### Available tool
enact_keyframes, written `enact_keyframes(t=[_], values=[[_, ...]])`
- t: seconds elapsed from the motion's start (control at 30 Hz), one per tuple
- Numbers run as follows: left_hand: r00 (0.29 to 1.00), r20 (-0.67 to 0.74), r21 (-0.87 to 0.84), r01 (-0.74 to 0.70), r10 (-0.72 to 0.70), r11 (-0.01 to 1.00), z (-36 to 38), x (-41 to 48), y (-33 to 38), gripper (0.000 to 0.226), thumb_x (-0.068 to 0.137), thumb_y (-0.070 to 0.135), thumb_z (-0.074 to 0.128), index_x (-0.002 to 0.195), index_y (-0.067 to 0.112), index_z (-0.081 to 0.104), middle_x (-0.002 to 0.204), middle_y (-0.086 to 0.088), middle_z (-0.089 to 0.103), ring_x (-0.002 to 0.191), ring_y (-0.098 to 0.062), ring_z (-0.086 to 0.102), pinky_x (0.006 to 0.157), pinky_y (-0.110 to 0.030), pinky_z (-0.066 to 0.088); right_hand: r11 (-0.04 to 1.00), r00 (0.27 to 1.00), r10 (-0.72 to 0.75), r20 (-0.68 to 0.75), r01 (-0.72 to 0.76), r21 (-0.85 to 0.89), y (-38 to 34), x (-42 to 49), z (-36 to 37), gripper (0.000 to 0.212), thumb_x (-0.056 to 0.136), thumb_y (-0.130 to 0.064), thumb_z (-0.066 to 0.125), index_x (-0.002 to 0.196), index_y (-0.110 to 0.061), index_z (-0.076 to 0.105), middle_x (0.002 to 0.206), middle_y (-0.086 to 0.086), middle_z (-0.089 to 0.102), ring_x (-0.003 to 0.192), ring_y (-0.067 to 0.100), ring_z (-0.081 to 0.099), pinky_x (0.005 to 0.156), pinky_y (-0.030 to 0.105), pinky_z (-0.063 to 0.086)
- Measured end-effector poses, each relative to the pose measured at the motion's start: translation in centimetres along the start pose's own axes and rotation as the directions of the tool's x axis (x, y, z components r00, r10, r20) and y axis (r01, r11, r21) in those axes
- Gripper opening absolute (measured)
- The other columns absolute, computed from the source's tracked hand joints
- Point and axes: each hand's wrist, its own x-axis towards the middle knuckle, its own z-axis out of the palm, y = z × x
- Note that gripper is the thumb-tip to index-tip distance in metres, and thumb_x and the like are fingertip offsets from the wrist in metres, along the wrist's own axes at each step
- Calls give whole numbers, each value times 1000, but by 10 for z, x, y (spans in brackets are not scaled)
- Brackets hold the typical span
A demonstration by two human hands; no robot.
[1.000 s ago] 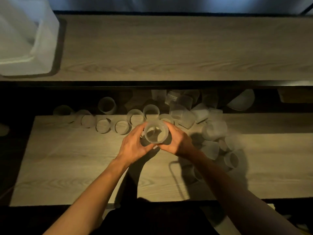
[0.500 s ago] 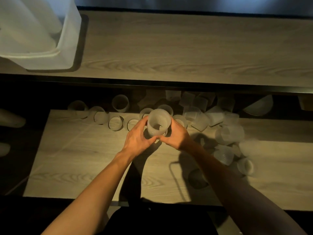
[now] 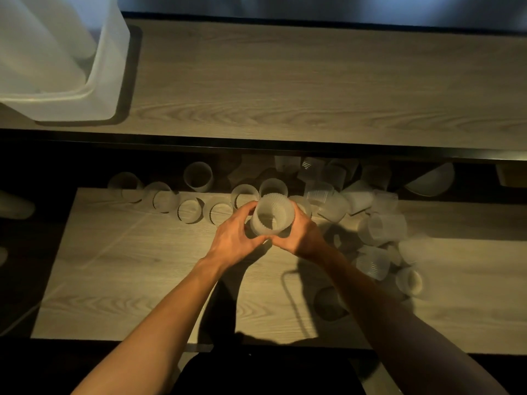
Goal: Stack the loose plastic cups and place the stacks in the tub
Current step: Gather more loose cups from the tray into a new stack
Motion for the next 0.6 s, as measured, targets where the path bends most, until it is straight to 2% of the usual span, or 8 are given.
enact_keyframes(t=[0.07,0.1,0.17,0.2,0.3,0.4,0.5,0.6], values=[[999,22,-5,25,-25,1000,4,-1,-2,80,74,43,85,139,41,38,135,13,56,118,-10,56,98,-37,52,999,998,52,48,-52,-5,5,0,5,88,72,-34,87,144,-12,42,132,3,60,121,13,58,100,33,53],[999,29,-12,40,-40,999,7,-2,-4,80,74,42,84,139,42,38,135,13,56,121,-10,55,100,-37,50,997,994,79,76,-77,-25,6,1,8,87,72,-32,87,144,-14,42,131,3,60,120,12,58,100,29,52],[997,34,-30,76,-75,997,13,-6,-9,80,75,43,84,140,42,36,136,12,54,122,-7,51,99,-32,47,993,989,96,111,-87,-84,8,0,13,88,74,-26,87,146,-15,38,132,5,60,120,13,57,97,11,44],[995,35,-41,94,-92,995,15,-8,-10,81,76,42,84,140,40,35,137,12,54,120,-4,50,97,-30,46,991,988,100,118,-88,-102,8,1,15,89,75,-26,86,148,-17,36,133,6,60,120,14,57,96,10,42],[994,33,-46,110,-108,993,18,-9,-10,85,75,41,85,142,36,32,137,9,55,119,-8,53,93,-27,45,990,985,119,121,-108,-95,7,1,19,90,76,-34,85,148,-25,31,136,3,59,123,15,57,100,29,49],[994,27,-28,103,-102,994,18,-10,-8,87,75,44,85,143,34,33,137,6,56,123,-15,54,94,-28,46,993,990,98,98,-90,-80,6,-2,17,89,75,-39,86,146,-27,34,135,1,59,122,14,58,101,37,52],[998,-8,-14,55,-55,998,12,-9,1,89,73,48,85,144,33,34,136,5,57,123,-15,54,96,-29,46,998,999,23,36,-21,-56,2,-7,1,85,75,-35,87,145,-17,41,134,2,60,120,11,57,100,30,51],[999,-35,-16,1,-2,1000,6,-5,19,89,72,49,85,145,30,37,133,11,55,115,-6,50,94,-25,43,996,998,-68,-18,67,-54,-1,-8,-21,86,75,-38,87,145,-10,44,134,4,60,121,13,58,100,29,52]])
